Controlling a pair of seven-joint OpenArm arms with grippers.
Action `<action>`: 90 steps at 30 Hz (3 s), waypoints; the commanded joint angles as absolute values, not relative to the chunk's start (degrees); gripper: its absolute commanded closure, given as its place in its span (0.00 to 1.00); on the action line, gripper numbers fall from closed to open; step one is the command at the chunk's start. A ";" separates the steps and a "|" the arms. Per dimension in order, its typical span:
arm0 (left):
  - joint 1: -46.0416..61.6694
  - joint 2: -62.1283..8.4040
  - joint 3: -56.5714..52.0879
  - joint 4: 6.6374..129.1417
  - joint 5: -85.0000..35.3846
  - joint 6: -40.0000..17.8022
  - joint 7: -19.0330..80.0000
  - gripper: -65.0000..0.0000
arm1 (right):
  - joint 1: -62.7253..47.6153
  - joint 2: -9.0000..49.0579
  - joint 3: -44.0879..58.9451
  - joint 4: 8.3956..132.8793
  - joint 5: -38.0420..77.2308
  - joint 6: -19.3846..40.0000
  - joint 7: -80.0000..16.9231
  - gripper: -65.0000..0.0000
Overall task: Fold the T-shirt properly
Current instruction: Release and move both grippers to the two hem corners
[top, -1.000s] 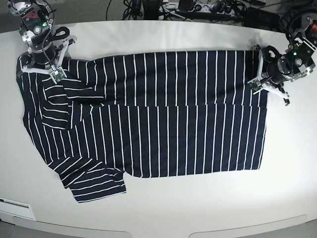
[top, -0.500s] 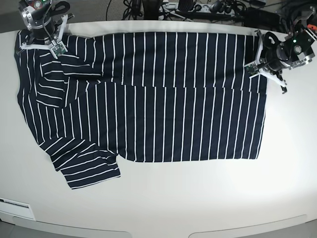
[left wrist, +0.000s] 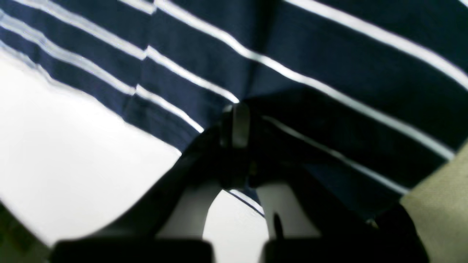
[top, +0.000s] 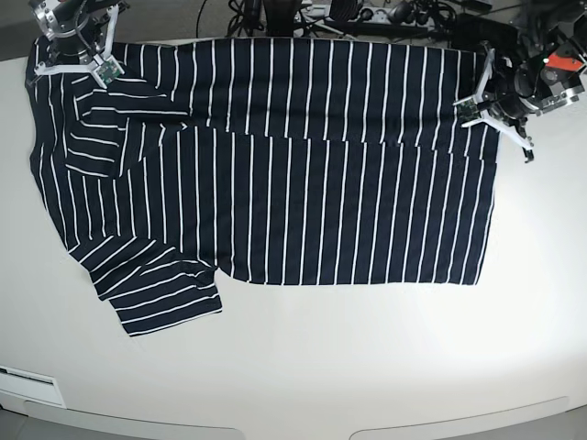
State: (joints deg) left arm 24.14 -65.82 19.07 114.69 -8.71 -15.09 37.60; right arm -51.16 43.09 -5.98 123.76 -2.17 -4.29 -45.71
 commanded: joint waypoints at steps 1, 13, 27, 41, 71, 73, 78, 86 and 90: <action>23.94 -67.13 18.57 114.98 -7.18 -13.32 38.98 1.00 | -51.40 43.86 -5.45 125.80 -5.26 -6.39 -45.34 1.00; 23.94 -66.50 18.59 123.26 -2.22 -5.26 40.38 0.97 | -49.63 43.86 -5.45 130.91 -19.75 -12.16 -41.01 0.75; 6.66 -47.37 -11.79 102.74 -24.88 -5.82 29.23 1.00 | -47.59 43.86 -5.45 130.91 -19.77 -15.25 -40.10 0.75; -25.98 -34.13 -11.03 48.47 -60.66 -31.77 47.13 0.52 | -47.59 43.83 -5.45 130.89 -19.79 -15.22 -39.66 0.75; -32.23 -33.01 -0.54 42.00 -53.04 -25.93 46.46 1.00 | -37.85 43.83 -5.45 130.89 -14.50 -13.37 -39.53 0.75; -33.30 -34.15 -0.54 42.00 -53.58 -26.89 46.46 1.00 | -37.26 43.83 -5.45 130.89 -12.99 -12.97 -38.83 0.75; -35.88 -36.56 -0.54 42.00 -59.00 -29.82 46.87 1.00 | -37.15 43.81 -5.48 130.89 -11.97 -12.43 -37.71 0.75; -37.45 -36.10 -0.54 41.98 -58.02 -30.94 46.96 0.62 | -37.15 43.81 -5.48 130.89 -11.99 -12.43 -37.76 0.75; -37.45 -34.33 -0.54 41.95 -48.01 -25.17 45.23 0.50 | -37.15 43.83 -5.48 130.89 -11.99 -12.43 -37.76 0.75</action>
